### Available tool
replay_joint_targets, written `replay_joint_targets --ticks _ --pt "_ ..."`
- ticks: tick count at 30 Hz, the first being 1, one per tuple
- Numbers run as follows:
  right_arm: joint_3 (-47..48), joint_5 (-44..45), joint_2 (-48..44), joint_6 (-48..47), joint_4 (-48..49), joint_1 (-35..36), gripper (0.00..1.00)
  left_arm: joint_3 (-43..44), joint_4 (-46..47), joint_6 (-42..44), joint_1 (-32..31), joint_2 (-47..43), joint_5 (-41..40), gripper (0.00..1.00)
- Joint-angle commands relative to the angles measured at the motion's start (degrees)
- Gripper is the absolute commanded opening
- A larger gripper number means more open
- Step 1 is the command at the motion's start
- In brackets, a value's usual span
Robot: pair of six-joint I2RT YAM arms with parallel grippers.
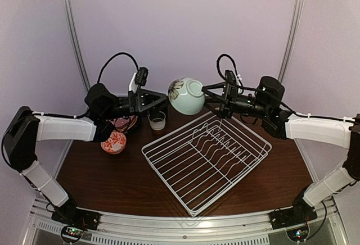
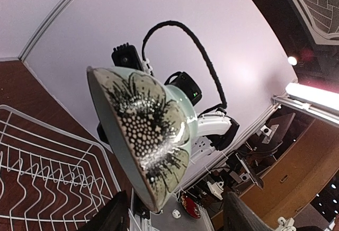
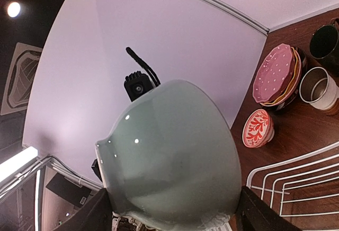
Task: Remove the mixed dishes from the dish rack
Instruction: Pass from the right arm to the left
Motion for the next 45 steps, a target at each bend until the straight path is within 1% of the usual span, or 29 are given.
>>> replay_joint_targets --ticks 1,4,7,10,13,15,18,22,23,25,26,30,31,39,45 --pt "2.51 -1.06 0.18 1.28 7.70 1.32 0.64 2.10 9.37 -4.94 -0.24 1.56 1.42 0.61" --pt "2.73 -1.19 0.46 1.26 8.06 1.77 0.64 2.35 11.58 -6.55 -0.31 2.03 1.54 0.56" --pt "2.82 -1.44 1.03 0.96 8.59 2.20 0.64 2.59 16.18 -9.67 -0.48 2.86 1.55 0.49" --pt "2.43 -1.73 1.91 1.99 11.30 2.60 0.64 3.18 20.35 -13.00 -1.08 4.13 1.29 0.44" --pt "2.25 -2.25 2.67 3.73 14.83 3.12 0.64 3.37 24.86 -16.19 -1.29 5.45 0.90 0.37" --pt "2.20 -2.40 2.78 3.80 15.46 3.36 0.64 3.73 28.28 -18.53 -1.30 6.45 0.84 0.31" --pt "2.06 -2.68 2.81 3.91 16.20 3.39 0.64 4.15 30.59 -20.32 -1.51 6.99 0.52 0.21" --pt "1.34 -2.90 3.06 5.27 18.85 3.49 0.65 4.21 33.89 -22.44 -1.69 7.72 -0.09 0.02" --pt "1.14 -2.98 3.30 5.86 19.96 3.49 0.66 4.13 34.51 -22.96 -1.73 7.87 -0.37 0.00" --pt "0.90 -3.09 3.88 6.71 21.31 3.49 0.69 3.77 34.58 -22.66 -1.81 7.66 -0.76 0.00" --pt "0.77 -3.19 4.14 7.07 21.84 3.47 0.73 3.63 34.64 -22.54 -1.89 7.53 -0.79 0.00" --pt "0.15 -2.89 4.29 7.84 22.93 3.33 0.92 3.80 34.60 -22.53 -2.09 7.00 -0.85 0.00" --pt "0.04 -2.83 4.24 7.73 22.82 3.20 0.99 3.92 34.61 -22.53 -2.09 6.79 -0.86 0.00" --pt "-2.25 -2.55 3.79 8.42 24.21 1.33 1.00 5.11 34.61 -23.21 -2.00 5.25 -0.87 0.00" --pt "-5.49 -1.73 3.96 7.54 22.71 -0.19 1.00 6.53 34.60 -23.90 -1.91 3.65 -1.40 0.00"
